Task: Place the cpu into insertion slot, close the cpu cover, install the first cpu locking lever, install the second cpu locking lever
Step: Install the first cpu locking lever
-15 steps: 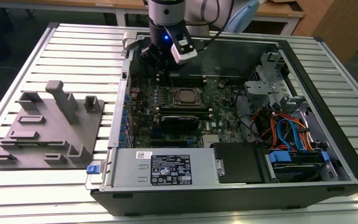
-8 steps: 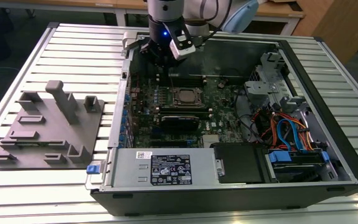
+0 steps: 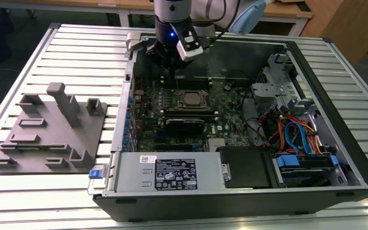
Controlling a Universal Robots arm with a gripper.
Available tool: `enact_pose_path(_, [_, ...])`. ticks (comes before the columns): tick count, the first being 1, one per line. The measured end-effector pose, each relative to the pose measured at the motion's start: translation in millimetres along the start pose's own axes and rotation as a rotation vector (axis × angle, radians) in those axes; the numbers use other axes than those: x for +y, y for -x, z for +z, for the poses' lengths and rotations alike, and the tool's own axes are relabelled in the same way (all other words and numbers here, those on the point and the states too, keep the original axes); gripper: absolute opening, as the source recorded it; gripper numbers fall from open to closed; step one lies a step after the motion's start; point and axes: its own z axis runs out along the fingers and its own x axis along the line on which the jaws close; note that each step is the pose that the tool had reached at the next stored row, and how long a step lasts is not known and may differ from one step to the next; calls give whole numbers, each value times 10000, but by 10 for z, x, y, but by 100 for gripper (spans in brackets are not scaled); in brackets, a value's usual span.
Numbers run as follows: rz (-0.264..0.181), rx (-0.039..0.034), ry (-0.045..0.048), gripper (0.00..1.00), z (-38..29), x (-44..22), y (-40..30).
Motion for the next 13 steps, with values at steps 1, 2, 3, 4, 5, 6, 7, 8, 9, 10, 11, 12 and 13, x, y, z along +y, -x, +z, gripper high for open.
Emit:
enact_pose_path(1, [0, 1, -1, 10, 0, 0, 11])
enact_pose_path(2, [-1, 1, 0, 10, 0, 1, 21])
enact_pose_path(3, [-1, 1, -1, 10, 0, 1, 30])
enact_pose_path(4, [-2, 1, -1, 10, 1, 1, 39])
enact_pose_path(5, [-1, 1, -1, 10, 1, 2, 47])
enact_pose_path(6, [-1, 1, -1, 10, 1, 2, 56])
enact_pose_path(7, [-1, 1, -1, 10, 2, 3, 63])
enact_pose_path(8, [-1, 1, -1, 10, 2, 3, 70])
enact_pose_path(9, [-1, 1, -1, 10, 2, 3, 75])
enact_pose_path(10, [-1, 0, 0, 10, 2, 3, 79])
enact_pose_path(11, [0, 0, 0, 10, 2, 3, 80])
enact_pose_path(12, [1, 0, 0, 10, 3, 3, 80])
enact_pose_path(13, [0, 1, -1, 10, 2, 4, 80])
